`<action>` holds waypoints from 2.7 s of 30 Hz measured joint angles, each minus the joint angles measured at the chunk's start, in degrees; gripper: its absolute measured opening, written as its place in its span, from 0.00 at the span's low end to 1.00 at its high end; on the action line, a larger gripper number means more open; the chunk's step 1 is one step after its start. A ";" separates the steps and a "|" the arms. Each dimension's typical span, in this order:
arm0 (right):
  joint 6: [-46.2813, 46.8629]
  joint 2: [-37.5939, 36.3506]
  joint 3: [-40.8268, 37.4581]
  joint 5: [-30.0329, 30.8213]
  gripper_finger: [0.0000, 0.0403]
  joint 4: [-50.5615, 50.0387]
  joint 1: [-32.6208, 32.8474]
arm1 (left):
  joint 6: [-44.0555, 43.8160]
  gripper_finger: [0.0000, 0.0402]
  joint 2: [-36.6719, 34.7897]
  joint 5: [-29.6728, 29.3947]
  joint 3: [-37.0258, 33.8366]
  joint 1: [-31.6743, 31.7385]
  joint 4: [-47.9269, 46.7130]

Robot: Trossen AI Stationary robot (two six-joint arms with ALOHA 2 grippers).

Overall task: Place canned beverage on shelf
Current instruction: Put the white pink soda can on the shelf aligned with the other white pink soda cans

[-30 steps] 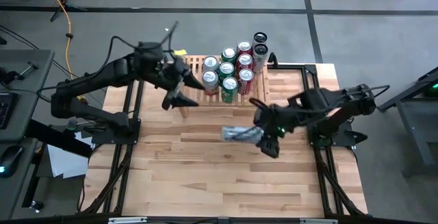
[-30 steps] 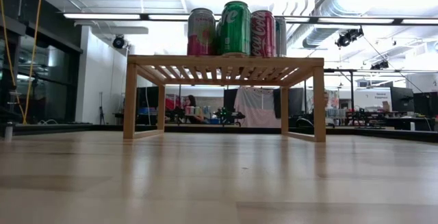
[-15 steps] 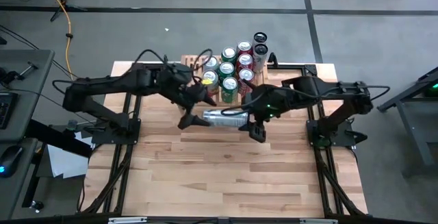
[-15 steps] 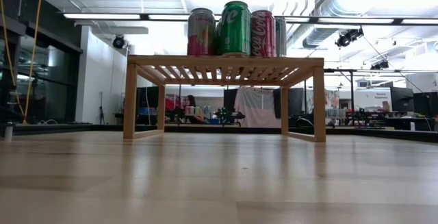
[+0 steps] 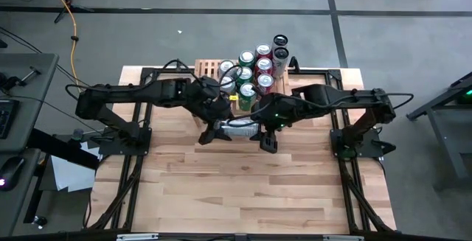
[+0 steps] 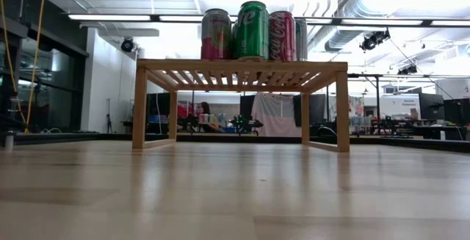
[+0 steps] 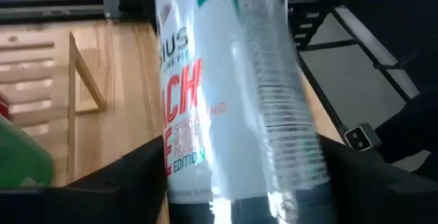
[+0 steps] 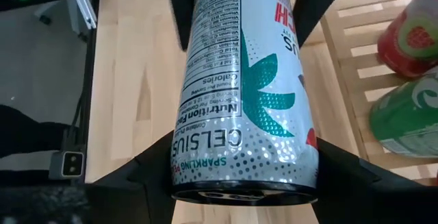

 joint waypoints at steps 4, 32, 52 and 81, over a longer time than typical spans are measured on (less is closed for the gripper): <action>1.13 0.04 0.00 0.42 0.59 0.41 -0.02 | -0.96 0.58 0.14 -0.67 -0.02 0.09 -0.98; 26.21 -13.61 -16.48 18.39 0.96 -3.39 9.28 | -24.19 0.58 -19.41 8.40 -20.85 9.79 30.42; 6.35 -18.30 -31.08 14.95 0.96 63.02 1.67 | -63.42 0.58 -11.51 13.58 -33.52 5.73 89.80; 12.77 -21.05 -31.08 32.94 0.96 58.78 -2.05 | 38.42 0.58 -10.01 -92.00 -14.69 -2.38 46.34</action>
